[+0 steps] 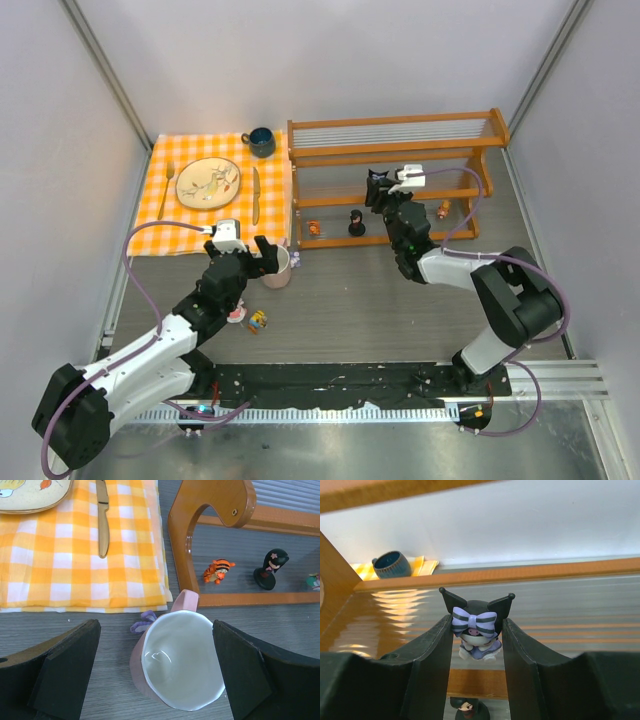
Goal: Place and organize the plastic toys onto the shelf
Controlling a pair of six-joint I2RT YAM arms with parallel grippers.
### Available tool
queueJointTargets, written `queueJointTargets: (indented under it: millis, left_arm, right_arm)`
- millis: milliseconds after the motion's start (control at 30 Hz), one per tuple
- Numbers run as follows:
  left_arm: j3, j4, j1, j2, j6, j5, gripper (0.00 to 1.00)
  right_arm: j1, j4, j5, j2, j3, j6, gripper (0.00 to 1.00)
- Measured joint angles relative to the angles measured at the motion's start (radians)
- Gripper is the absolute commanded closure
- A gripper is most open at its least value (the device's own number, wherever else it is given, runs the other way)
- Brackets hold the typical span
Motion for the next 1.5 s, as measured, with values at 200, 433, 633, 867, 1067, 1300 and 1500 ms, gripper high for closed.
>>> queueJointTargets:
  millis: [200, 433, 633, 867, 1067, 1300, 1500]
  left_arm:
    - [0.0, 0.0, 0.0, 0.0, 0.0, 0.0, 0.0]
    - [0.0, 0.0, 0.0, 0.0, 0.0, 0.0, 0.0]
    - [0.0, 0.0, 0.0, 0.002, 0.0, 0.0, 0.0]
    - [0.0, 0.0, 0.0, 0.003, 0.0, 0.0, 0.0]
    - [0.0, 0.0, 0.0, 0.003, 0.0, 0.0, 0.0]
    - [0.0, 0.002, 0.0, 0.008, 0.0, 0.0, 0.0]
    - [0.0, 0.006, 0.0, 0.013, 0.0, 0.0, 0.0]
  right_arm:
    - [0.0, 0.023, 0.0, 0.039, 0.006, 0.0, 0.99]
    - [0.0, 0.045, 0.0, 0.058, 0.01, 0.0, 0.99]
    - [0.0, 0.045, -0.005, 0.058, 0.01, 0.002, 0.84]
    - [0.0, 0.045, -0.016, 0.058, 0.01, 0.002, 0.66]
    - [0.0, 0.045, -0.024, 0.058, 0.01, 0.001, 0.54]
    - [0.0, 0.045, -0.028, 0.058, 0.01, 0.0, 0.46]
    - [0.0, 0.045, -0.028, 0.058, 0.006, 0.0, 0.4]
